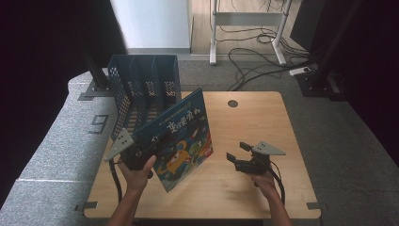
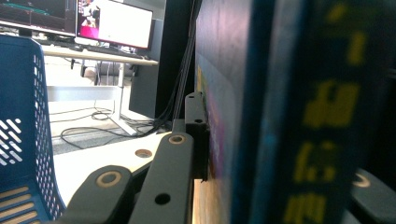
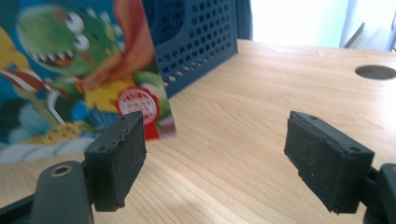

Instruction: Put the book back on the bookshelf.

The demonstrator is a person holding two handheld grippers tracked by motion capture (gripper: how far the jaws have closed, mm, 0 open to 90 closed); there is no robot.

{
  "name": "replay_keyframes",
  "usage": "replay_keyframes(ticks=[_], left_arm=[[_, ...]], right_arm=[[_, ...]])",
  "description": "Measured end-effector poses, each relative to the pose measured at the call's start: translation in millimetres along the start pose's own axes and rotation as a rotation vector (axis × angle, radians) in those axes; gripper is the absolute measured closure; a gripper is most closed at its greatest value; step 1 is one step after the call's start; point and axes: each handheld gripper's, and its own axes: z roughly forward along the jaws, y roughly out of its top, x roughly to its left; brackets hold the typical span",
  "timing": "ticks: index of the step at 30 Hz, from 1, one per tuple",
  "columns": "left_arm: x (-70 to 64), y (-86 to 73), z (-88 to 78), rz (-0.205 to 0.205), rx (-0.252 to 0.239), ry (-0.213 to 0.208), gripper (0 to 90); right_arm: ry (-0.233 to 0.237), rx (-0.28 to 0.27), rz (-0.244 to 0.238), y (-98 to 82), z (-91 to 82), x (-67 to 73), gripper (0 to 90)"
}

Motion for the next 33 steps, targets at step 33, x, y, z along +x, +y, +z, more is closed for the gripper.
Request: replay_keyframes(ticks=[33], left_arm=[[16.7,37.0,-45.4,0.009,-0.1,0.096,83.2]], right_arm=[[-0.194,0.177,0.029,-27.8,-4.8,-13.6,18.0]])
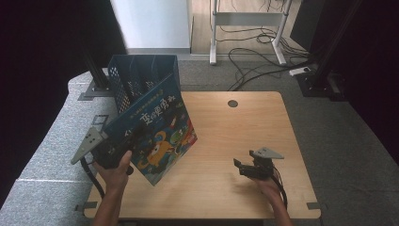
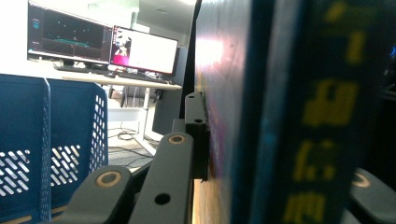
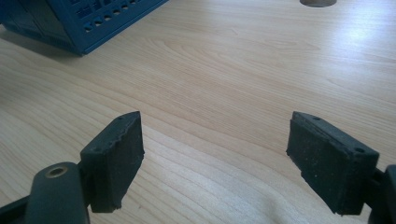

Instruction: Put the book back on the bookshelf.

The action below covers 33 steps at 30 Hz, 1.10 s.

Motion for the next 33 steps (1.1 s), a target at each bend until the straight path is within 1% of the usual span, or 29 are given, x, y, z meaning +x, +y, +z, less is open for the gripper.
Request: replay_keyframes(ticks=[3,7,9,13,16,19,21,24,27,30,33], left_arm=[[3.4,4.2,-2.9,-0.005,-0.005,0.014,83.1],[6.1,6.7,-6.1,0.006,-0.008,0.043,83.1],[7.6,6.8,-7.1,0.004,-0.007,0.053,83.1],[11.2,6.6,-8.2,-0.007,-0.006,0.057,83.2],[13.4,7.3,-9.2,-0.006,-0.008,0.064,83.1],[16.6,8.5,-10.4,-0.006,-0.008,0.075,83.1],[18.5,9.1,-11.5,-0.007,-0.011,0.081,83.1],[20.8,9.3,-13.2,-0.009,-0.014,0.092,83.1],[21.4,9.0,-14.8,-0.007,-0.02,0.102,83.1],[22.4,10.0,-16.3,-0.008,-0.024,0.105,83.1],[24.2,12.1,-17.8,-0.012,-0.03,0.11,83.1]], right_arm=[[-0.006,0.004,0.0,-0.7,-2.0,-2.6,18.1],[-0.012,0.009,0.005,-2.1,-1.8,-5.1,18.1],[-0.02,0.02,0.012,-2.5,-0.3,-6.2,18.1],[-0.034,0.037,0.007,-4.1,2.7,-6.8,18.1],[-0.031,0.036,0.002,-4.5,2.9,-7.7,18.1],[-0.038,0.038,0.006,-4.7,2.5,-9.8,18.1],[-0.049,0.041,0.014,-5.7,2.8,-11.6,18.4],[-0.087,0.061,0.025,-8.2,4.2,-14.5,19.0],[-0.106,0.081,0.046,-11.2,6.1,-18.2,19.3],[-0.124,0.099,0.056,-13.1,7.2,-21.0,19.5],[-0.129,0.104,0.063,-13.8,7.2,-22.1,19.7]])
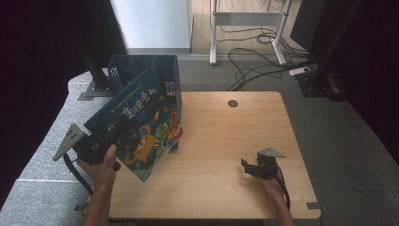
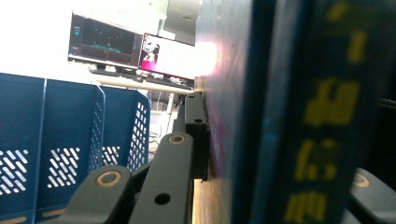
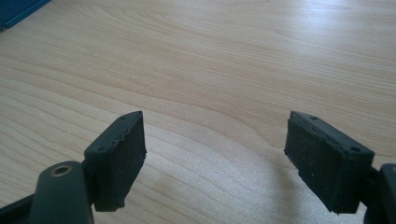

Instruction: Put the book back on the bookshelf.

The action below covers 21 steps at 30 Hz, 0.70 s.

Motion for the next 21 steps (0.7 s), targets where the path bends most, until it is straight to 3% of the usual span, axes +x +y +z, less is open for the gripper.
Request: replay_keyframes(ticks=[11,21], left_arm=[[9.8,8.1,-3.7,0.006,-0.005,0.04,83.1],[21.5,10.1,2.9,0.006,0.013,0.075,83.1]], right_arm=[[-0.002,-0.006,-0.011,-3.4,1.3,-0.3,20.9],[0.003,-0.011,-0.015,-3.8,0.5,-0.1,21.2]])
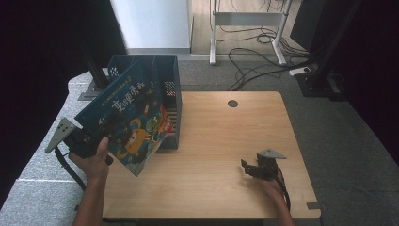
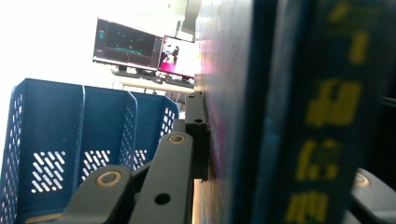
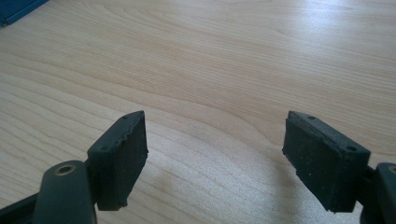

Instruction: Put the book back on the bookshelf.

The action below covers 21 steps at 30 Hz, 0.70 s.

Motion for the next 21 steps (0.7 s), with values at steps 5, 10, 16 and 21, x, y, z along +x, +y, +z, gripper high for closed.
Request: replay_keyframes(ticks=[5,10,16,21], left_arm=[[3.0,0.0,5.1,-0.003,0.001,0.012,83.1],[4.5,1.2,11.1,-0.001,0.006,0.023,83.1],[4.7,2.2,17.7,-0.002,0.012,0.023,83.1],[3.9,3.2,24.0,0.001,0.015,0.027,83.1]], right_arm=[[-0.003,0.0,0.002,-0.1,-0.1,-0.1,21.3],[0.001,0.001,0.001,-0.1,-0.1,0.0,21.3],[0.0,0.003,0.001,-0.1,-0.2,0.1,21.5],[-0.001,0.001,0.005,-0.4,-0.4,-0.1,21.6]])
